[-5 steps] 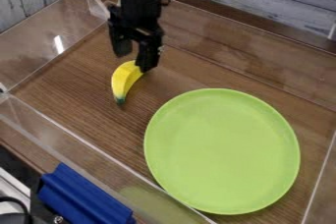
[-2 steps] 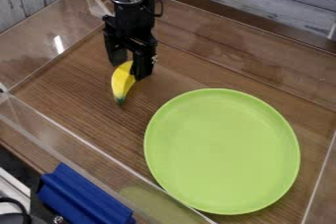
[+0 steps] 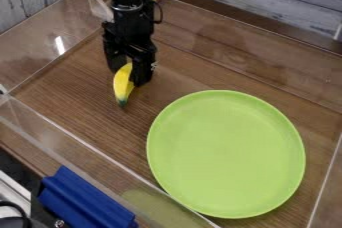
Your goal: Put the banana on top of the green plate
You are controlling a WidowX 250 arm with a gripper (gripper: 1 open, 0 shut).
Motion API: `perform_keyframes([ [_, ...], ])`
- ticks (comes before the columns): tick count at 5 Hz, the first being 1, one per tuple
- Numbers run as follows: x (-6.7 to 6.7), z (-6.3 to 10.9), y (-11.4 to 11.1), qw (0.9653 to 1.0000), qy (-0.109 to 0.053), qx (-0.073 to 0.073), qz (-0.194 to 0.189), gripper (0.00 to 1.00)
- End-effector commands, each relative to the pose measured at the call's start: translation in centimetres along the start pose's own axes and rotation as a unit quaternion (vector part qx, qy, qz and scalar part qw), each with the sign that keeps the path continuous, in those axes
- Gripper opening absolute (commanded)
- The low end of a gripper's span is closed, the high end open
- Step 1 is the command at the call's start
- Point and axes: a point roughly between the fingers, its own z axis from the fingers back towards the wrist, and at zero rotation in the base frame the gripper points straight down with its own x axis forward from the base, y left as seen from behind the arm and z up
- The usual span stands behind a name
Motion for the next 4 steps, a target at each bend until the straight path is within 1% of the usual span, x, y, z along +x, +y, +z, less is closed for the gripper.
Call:
perform_keyframes([
  [1, 0.03, 0.51, 0.57, 0.9999, -0.011, 0.007, 0.003, 0.0],
  [2, -0.15, 0.7, 0.71, 1.0, -0.007, 0.006, 0.003, 0.0],
  [3, -0.29, 0.63, 0.91, 1.0, -0.005, 0.003, 0.004, 1.0],
  [4, -0.41, 0.68, 1.04, 1.0, -0.004, 0.001, 0.005, 0.0],
])
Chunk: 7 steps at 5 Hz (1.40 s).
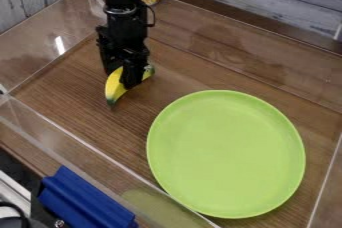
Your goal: Put the banana on top of the green plate
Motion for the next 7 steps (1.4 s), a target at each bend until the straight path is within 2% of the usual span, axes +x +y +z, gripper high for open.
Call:
perform_keyframes([
  [1, 0.2, 1.2, 0.6, 0.9999, -0.014, 0.007, 0.005, 0.0],
  [2, 0.2, 1.1, 0.7, 0.9999, -0.014, 0.004, 0.005, 1.0],
  [3, 0.4, 0.8, 0.6, 0.9999, -0.016, 0.003, 0.005, 0.0],
  [4, 0.4, 0.9, 0.4, 0.9998, -0.016, 0.005, 0.005, 0.0],
  [7, 0.2, 2.5, -0.7, 0.9998, -0.009, 0.017, 0.01, 0.0],
])
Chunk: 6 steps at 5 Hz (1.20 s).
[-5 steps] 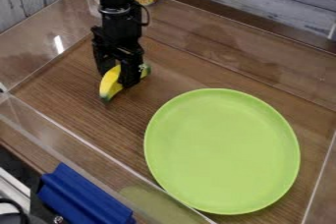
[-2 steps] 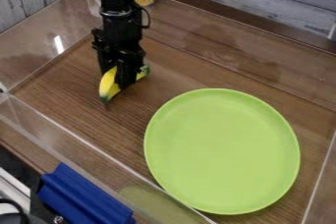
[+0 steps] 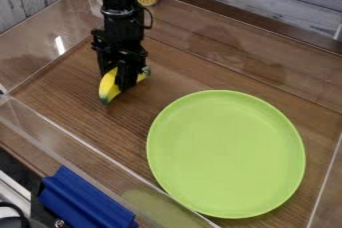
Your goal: Put the banana on top of the green plate
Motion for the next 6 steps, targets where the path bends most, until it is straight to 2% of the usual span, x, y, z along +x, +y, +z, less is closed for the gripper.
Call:
perform_keyframes([
  [1, 0.4, 2.9, -0.2, 0.9993, -0.028, 0.025, 0.0, 0.0],
  [3, -0.3, 5.8, -2.5, 0.9988, -0.026, 0.038, 0.014, 0.0],
  [4, -1.0, 8.3, -4.3, 0.998, -0.029, 0.045, 0.034, 0.0],
  [5, -2.1, 10.4, -6.0, 0.997, -0.034, 0.047, 0.051, 0.0],
  [6, -3.4, 11.5, -8.4, 0.9968, -0.037, 0.049, 0.051, 0.0],
])
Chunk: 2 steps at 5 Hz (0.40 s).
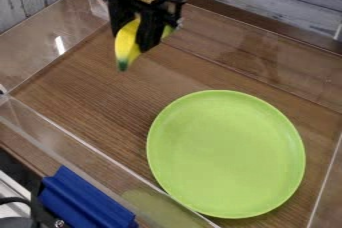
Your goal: Put the banana on top of the green plate
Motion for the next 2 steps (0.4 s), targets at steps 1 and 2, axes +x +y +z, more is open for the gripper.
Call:
perform_keyframes([
  [1, -1.7, 1.2, -2.4, 0.9998, -0.016, 0.003, -0.008, 0.0],
  [2, -3.2, 1.3, -4.6, 0.9997, -0.014, 0.0, -0.018, 0.0],
])
